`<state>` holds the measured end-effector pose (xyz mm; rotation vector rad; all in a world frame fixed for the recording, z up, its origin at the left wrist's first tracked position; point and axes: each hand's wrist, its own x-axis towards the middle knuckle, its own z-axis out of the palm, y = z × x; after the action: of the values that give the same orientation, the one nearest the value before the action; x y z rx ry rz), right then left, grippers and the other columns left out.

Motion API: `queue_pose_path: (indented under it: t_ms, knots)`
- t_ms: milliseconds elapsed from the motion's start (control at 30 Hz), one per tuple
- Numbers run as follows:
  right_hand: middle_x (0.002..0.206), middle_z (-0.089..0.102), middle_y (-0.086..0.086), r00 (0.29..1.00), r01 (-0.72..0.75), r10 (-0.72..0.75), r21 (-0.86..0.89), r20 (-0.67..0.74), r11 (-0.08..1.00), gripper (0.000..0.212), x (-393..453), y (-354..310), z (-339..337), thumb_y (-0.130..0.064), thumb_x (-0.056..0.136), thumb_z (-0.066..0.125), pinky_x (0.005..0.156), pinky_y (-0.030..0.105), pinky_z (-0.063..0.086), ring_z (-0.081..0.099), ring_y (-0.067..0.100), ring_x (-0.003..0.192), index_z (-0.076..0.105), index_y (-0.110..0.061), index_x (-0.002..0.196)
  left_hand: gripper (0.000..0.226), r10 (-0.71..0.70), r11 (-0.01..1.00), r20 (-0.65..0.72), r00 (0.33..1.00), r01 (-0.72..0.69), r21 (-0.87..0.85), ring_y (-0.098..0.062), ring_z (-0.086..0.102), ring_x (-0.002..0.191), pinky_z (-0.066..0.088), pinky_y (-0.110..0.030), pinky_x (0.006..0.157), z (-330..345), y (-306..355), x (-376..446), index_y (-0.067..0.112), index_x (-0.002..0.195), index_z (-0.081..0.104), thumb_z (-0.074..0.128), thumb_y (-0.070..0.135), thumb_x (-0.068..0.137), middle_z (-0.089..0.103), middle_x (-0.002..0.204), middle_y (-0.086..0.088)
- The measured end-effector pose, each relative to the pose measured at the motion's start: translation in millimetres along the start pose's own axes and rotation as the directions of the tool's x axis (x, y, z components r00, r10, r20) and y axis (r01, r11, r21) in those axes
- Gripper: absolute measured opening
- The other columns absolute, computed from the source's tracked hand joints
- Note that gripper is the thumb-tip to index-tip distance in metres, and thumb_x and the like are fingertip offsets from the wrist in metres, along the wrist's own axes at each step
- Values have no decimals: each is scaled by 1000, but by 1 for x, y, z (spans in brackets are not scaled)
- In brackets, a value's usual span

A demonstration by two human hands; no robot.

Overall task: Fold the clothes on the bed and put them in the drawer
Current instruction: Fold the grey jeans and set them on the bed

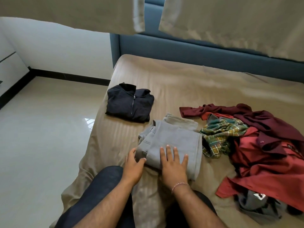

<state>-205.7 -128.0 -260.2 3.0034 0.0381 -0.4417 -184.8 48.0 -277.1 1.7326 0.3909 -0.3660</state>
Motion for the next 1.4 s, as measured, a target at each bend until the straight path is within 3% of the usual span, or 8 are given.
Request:
queue_pose_path:
  t_ms: [67, 233, 367, 533, 633, 767, 1133, 1400]
  knots:
    - [173, 7, 17, 994, -41, 42, 10, -102, 999, 83, 9, 5, 6, -16, 97, 51, 113, 79, 12, 16, 46, 156, 5, -27, 165, 70, -104, 983, 7, 995, 104, -152, -20, 56, 133, 45, -48, 116, 1, -3, 1, 23, 155, 37, 68, 27, 92, 53, 151, -4]
    - [145, 54, 18, 991, 95, -91, -35, 96, 995, 63, 29, 21, -37, -14, 96, 50, 95, 49, 53, 60, 41, 122, 30, -21, 155, 43, -277, 817, 109, 955, 294, -496, -24, 54, 133, 44, -49, 111, -7, 12, -2, 25, 152, 41, 45, 34, 110, 54, 145, -6]
    - [112, 73, 5, 948, 226, -279, 293, 152, 929, 40, 30, 33, -102, -21, 79, 63, 85, 40, 56, 68, 32, 104, 64, -26, 119, 49, -332, 643, 146, 932, 338, -687, -29, 59, 126, 47, -53, 101, -12, 15, 4, 22, 133, 57, 30, 54, 110, 65, 131, -10]
    - [110, 77, 8, 902, 12, -374, 857, 213, 516, 40, 23, 65, -149, 1, 80, 76, 85, 33, 61, 73, 23, 102, 71, -16, 116, 60, -403, 568, 179, 897, 399, -720, -36, 63, 121, 44, -60, 106, -7, 9, 0, 23, 137, 53, 29, 67, 104, 67, 130, -17]
    - [116, 76, 12, 952, -157, -212, 949, 219, 273, 46, 40, 96, -137, -1, 84, 80, 95, 44, 60, 74, 28, 106, 68, -11, 128, 55, -429, 573, 283, 858, 501, -648, -34, 64, 118, 48, -54, 98, 13, 7, -16, 23, 133, 55, 37, 65, 103, 68, 128, -16]
    - [129, 69, 13, 950, -313, 166, 842, 266, 439, 42, 57, 127, -102, -17, 93, 76, 97, 36, 54, 70, 23, 104, 61, -11, 131, 43, -322, 710, 264, 909, 416, -568, -21, 62, 121, 43, -46, 105, 40, 10, -12, 24, 144, 51, 48, 44, 107, 65, 130, -5]
    - [118, 60, -4, 898, -433, 214, 860, 385, 270, 51, 75, 148, -58, -36, 85, 83, 84, 35, 53, 60, 16, 103, 57, -23, 127, 50, -148, 690, 218, 965, 259, -676, -31, 73, 112, 57, -54, 100, 81, 47, 45, 16, 134, 63, 82, 22, 87, 77, 121, -9]
    - [123, 74, 6, 910, -146, 345, 956, 230, -254, 56, 147, 152, -69, -24, 77, 88, 95, 47, 60, 73, 26, 109, 65, -26, 129, 55, 165, 766, 221, 961, 16, -643, -40, 67, 121, 54, -56, 104, 92, 167, 181, 6, 139, 58, 76, 17, 88, 70, 131, -20]
